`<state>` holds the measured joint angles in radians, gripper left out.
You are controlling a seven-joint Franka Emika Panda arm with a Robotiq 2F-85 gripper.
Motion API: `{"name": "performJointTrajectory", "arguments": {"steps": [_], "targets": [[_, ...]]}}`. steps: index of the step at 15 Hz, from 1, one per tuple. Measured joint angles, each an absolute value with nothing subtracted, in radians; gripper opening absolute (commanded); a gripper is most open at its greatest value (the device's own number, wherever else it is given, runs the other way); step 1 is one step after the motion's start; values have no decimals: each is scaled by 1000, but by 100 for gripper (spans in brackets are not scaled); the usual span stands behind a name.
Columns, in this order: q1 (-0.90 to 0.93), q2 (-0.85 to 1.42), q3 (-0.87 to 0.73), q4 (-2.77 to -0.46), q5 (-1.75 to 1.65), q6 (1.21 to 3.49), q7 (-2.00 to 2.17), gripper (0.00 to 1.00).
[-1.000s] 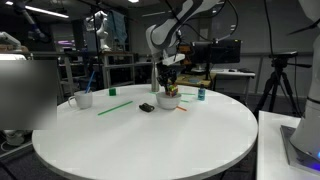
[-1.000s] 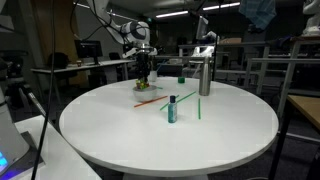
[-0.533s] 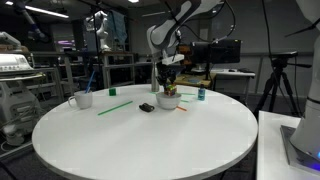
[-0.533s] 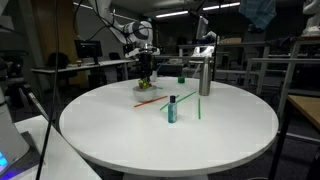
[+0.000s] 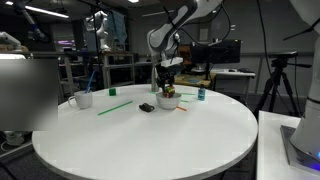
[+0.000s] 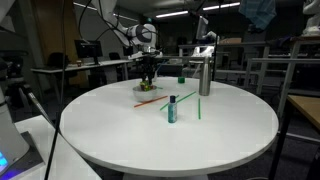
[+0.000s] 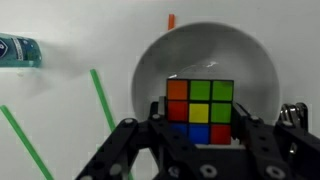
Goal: Put the Rubik's cube in the bowl
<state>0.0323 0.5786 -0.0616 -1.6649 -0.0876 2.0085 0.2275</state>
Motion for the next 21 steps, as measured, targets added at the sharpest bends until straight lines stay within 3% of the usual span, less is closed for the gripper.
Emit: {"name": "performJointTrajectory", "arguments": {"steps": [13,14,15,17,21], "targets": [[31,648,-60,-1621,-43,2008,218,34],[31,648,-60,-1621,-43,2008,218,84],[31,648,-60,-1621,-43,2008,218,85],[30,648,-60,-1621,-43,2008,218,100],[28,648,-60,-1620,-43,2008,218,100]]}}
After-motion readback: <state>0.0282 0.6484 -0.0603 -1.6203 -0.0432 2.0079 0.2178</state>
